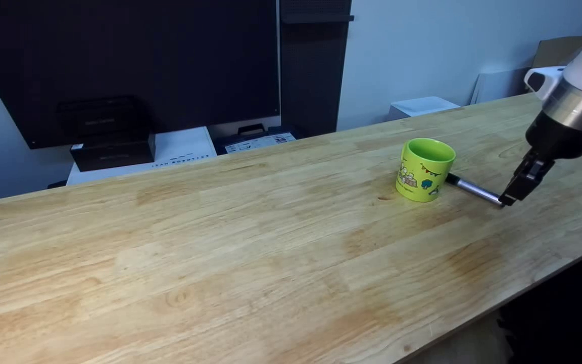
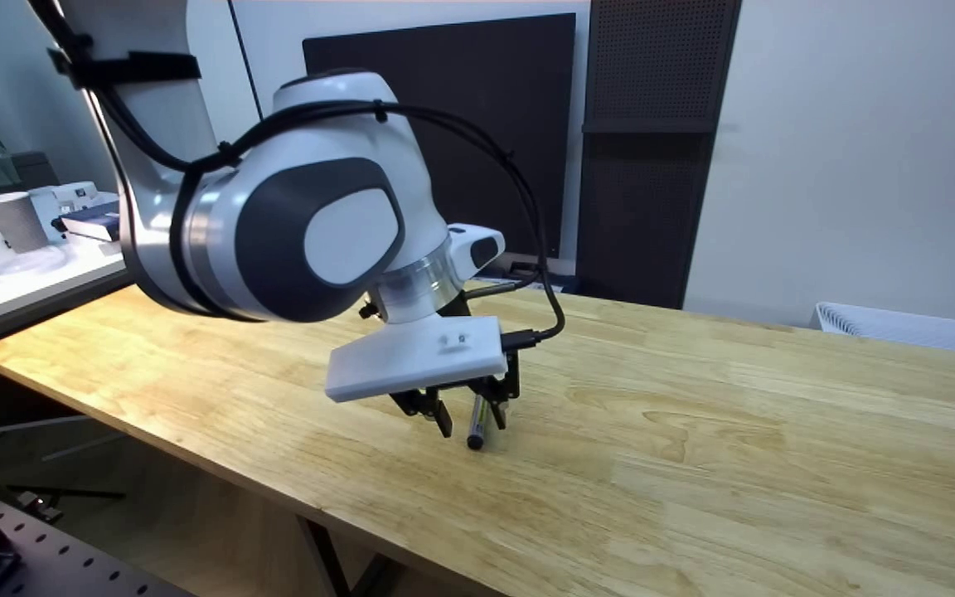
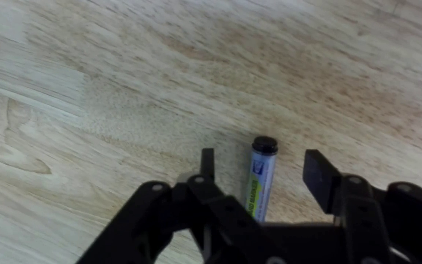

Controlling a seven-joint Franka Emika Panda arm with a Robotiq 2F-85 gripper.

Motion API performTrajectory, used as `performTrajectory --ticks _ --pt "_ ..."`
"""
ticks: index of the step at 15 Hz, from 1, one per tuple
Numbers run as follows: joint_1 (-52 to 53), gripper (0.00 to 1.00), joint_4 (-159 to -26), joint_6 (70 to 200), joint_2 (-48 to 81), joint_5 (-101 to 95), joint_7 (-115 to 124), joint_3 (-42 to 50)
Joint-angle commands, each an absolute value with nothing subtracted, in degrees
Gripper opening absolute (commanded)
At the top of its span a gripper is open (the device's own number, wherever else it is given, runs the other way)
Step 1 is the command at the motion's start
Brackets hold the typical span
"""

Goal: Take the marker out of the yellow mug and place it on the table

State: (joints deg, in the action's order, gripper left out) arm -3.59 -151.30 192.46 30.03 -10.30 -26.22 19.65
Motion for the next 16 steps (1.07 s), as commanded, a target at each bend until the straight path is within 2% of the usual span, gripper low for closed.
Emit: performTrajectory --ticks 1,3,9,16 --pt "-4.0 0.95 -150.6 191.3 28.7 -11.4 -24.9 19.7" --pt "-3.3 1.00 -150.8 190.3 26.8 -11.3 -25.0 20.1" --pt "-3.4 1.00 -151.1 175.5 18.0 -11.7 -22.9 18.2" --pt "-9.6 1.00 -151.7 157.1 7.5 -6.6 -26.3 7.3"
